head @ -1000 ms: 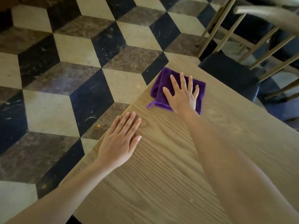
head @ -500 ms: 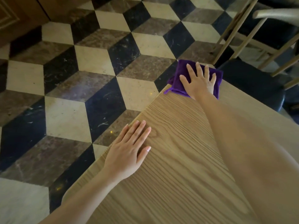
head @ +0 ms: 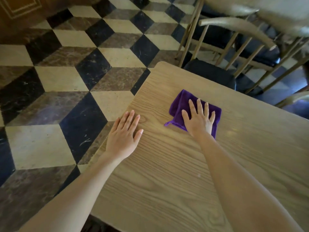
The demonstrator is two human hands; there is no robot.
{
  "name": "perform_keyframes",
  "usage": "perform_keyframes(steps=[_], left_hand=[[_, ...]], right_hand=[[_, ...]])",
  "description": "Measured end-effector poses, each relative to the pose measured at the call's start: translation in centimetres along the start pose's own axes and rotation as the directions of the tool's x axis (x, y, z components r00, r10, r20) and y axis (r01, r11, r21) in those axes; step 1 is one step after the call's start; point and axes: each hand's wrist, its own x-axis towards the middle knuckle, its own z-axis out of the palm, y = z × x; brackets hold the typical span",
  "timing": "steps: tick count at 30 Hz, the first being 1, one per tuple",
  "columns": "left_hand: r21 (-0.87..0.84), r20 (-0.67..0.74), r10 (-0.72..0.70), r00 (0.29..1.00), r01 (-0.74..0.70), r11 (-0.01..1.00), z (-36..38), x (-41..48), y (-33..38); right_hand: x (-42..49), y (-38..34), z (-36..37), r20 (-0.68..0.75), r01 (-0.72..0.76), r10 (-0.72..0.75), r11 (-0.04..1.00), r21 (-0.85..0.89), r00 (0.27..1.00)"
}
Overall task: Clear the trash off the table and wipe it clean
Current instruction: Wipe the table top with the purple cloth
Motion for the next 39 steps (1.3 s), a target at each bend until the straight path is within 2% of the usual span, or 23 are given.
perform_keyframes(steps=[9, 13, 16, 19, 22, 28, 32, 35, 39], left_hand=[[-0.017, 0.091, 0.053, 0.994, -0.052, 0.999, -0.6, -0.8, -1.2], [-0.030, 0.072, 0.017, 0.997, -0.015, 0.999, -1.2, -5.8, -3.1], [-0.089, 0.048, -0.013, 0.999, 0.017, 0.996, -1.6, -10.9, -5.0], [-0.055, 0.052, -0.029, 0.998, 0.032, 0.998, -1.5, -14.0, -5.3], [-0.035, 0.028, -0.060, 0.998, 0.061, 0.998, -1.1, -14.2, -5.0], [0.026, -0.014, -0.063, 0.998, 0.064, 0.998, -0.2, -14.2, -5.2], [0.044, -0.050, -0.047, 0.998, 0.050, 0.998, 0.5, -14.1, -5.4], [0.046, -0.061, -0.048, 0.997, 0.051, 0.998, 0.5, -14.1, -5.5], [0.007, -0.056, -0.064, 0.996, 0.065, 0.998, 0.4, -14.1, -5.4]], right_hand=[[-18.2, -1.0, 3.0, -0.014, -0.098, 0.098, 0.995, 0.014, 0.995], [-25.5, -3.5, 3.6, 0.016, -0.077, 0.077, 0.997, -0.028, 0.997], [-27.2, -4.2, 3.6, 0.022, -0.052, 0.053, 0.998, -0.035, 0.998], [-26.3, -4.3, 4.1, 0.072, -0.007, 0.011, 0.998, -0.062, 0.997], [-22.8, -5.9, 3.8, 0.053, 0.068, -0.065, 0.996, -0.054, 0.996], [-8.1, -11.9, 2.9, 0.033, 0.281, -0.281, 0.960, -0.002, 0.959], [0.0, -15.8, 2.3, 0.063, 0.329, -0.328, 0.944, -0.002, 0.943], [0.5, -16.4, 2.4, 0.055, 0.328, -0.327, 0.945, -0.007, 0.943], [-4.3, -15.1, 3.0, 0.017, 0.376, -0.376, 0.927, 0.010, 0.926]])
